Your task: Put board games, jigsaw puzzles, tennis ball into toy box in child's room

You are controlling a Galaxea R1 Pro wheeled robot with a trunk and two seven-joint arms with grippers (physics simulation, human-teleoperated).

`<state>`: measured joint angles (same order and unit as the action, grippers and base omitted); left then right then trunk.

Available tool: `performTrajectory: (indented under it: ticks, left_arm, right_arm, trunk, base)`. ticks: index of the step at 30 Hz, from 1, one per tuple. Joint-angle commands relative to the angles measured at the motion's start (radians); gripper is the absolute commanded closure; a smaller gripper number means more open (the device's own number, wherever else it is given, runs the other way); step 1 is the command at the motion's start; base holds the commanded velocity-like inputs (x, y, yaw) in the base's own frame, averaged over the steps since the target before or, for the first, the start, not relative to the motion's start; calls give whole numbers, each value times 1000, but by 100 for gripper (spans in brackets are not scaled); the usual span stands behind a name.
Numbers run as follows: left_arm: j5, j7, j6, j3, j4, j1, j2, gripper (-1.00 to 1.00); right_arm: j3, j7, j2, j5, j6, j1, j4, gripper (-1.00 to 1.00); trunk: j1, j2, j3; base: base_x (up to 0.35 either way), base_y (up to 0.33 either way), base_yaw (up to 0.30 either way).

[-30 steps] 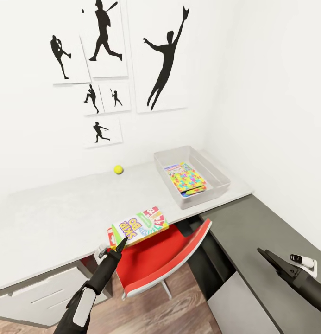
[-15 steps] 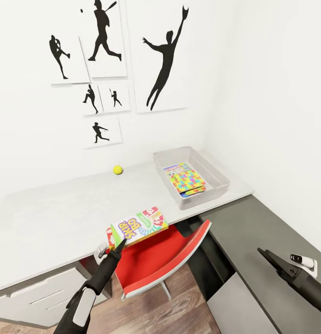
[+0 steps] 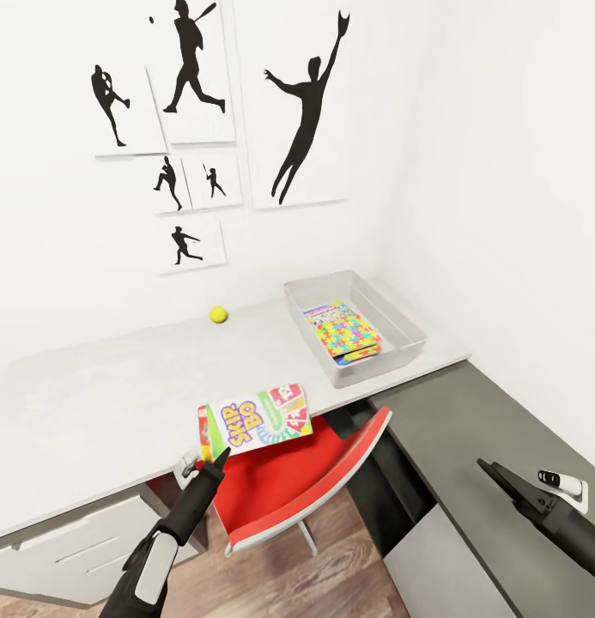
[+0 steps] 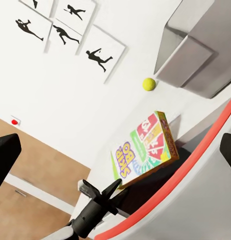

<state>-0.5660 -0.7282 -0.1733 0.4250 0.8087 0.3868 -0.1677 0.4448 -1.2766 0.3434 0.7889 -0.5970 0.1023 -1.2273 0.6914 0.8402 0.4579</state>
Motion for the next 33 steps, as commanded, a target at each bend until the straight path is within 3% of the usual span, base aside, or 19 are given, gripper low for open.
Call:
performTrajectory:
  ticks: [1, 23, 33]
  left_arm:
    - [-3, -4, -9, 4, 0, 1, -1, 100]
    - [-3, -15, -11, 1, 0, 0, -2, 100]
    - [-3, -17, -11, 1, 0, 1, -2, 100]
  right_arm:
    - [0, -1, 0, 4, -9, 1, 0, -100]
    - [0, -1, 0, 4, -10, 1, 0, -100]
    - [0, -1, 1, 5, -10, 1, 0, -100]
  trunk:
    - [0, 1, 1]
    - [0, 1, 1]
    - [0, 1, 1]
  base:
    - [0, 0, 0]
    - [-9, 0, 0]
    - [-120, 0, 0]
